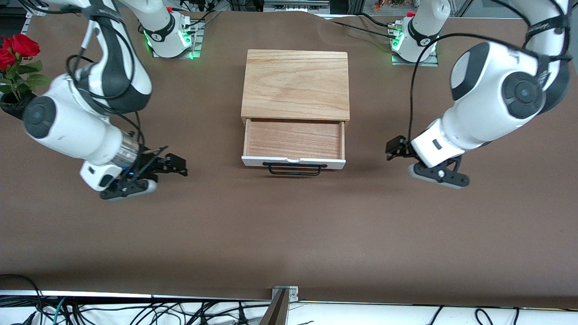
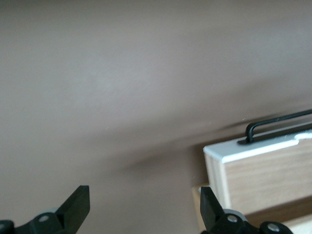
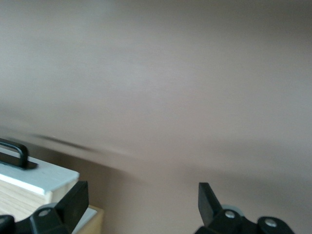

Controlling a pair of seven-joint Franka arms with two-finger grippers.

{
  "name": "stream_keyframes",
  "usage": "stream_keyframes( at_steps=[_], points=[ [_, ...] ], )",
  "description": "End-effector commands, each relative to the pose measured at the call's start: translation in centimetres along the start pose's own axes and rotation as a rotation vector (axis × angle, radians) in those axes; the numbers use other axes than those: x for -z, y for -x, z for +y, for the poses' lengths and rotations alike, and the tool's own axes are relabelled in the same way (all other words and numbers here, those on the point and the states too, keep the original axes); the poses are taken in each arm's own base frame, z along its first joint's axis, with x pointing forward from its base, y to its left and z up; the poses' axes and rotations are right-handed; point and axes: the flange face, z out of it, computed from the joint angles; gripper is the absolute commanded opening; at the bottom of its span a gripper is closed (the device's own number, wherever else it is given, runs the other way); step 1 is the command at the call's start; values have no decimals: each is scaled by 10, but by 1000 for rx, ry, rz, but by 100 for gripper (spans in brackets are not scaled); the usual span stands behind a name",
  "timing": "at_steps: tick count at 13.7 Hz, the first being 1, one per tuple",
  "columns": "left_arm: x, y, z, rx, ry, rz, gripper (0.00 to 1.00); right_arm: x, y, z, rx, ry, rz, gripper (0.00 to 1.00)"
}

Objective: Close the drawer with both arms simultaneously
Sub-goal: 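Move the left gripper and the right gripper toward the drawer front, then press the drawer front with both grippers, pushing it into the cabinet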

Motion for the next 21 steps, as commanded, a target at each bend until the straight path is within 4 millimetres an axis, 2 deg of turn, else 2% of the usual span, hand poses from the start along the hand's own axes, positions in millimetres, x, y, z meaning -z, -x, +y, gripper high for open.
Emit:
stream_keyframes(
  at_steps=[1, 3, 4, 6, 8, 10, 15, 18, 21],
  points=[
    [-26, -19, 19, 2, 78, 18, 100, -28, -9, -39, 30, -29, 42, 100],
    [-58, -31, 32, 6, 111, 58, 100, -53, -15, -59, 12, -88, 83, 100],
    [-76, -35, 48, 4, 142, 68, 100, -62, -19, -71, 1, -126, 106, 100],
    [-110, -42, 62, 12, 181, 89, 100, -85, -25, -88, -7, -165, 108, 100],
    [-133, -40, 72, 19, 208, 60, 100, -100, -26, -98, -1, -185, 89, 100],
    [-154, -40, 73, 51, 255, 26, 100, -116, -21, -109, -33, -247, 56, 100],
    [-191, -18, 100, 42, 282, -67, 100, -150, -6, -129, -18, -268, -37, 100],
    [-200, -13, 99, 43, 279, -92, 100, -160, 4, -144, -1, -278, -77, 100],
    [-205, -6, 101, 35, 279, -146, 100, -168, 11, -147, 4, -278, -128, 100]
  ],
)
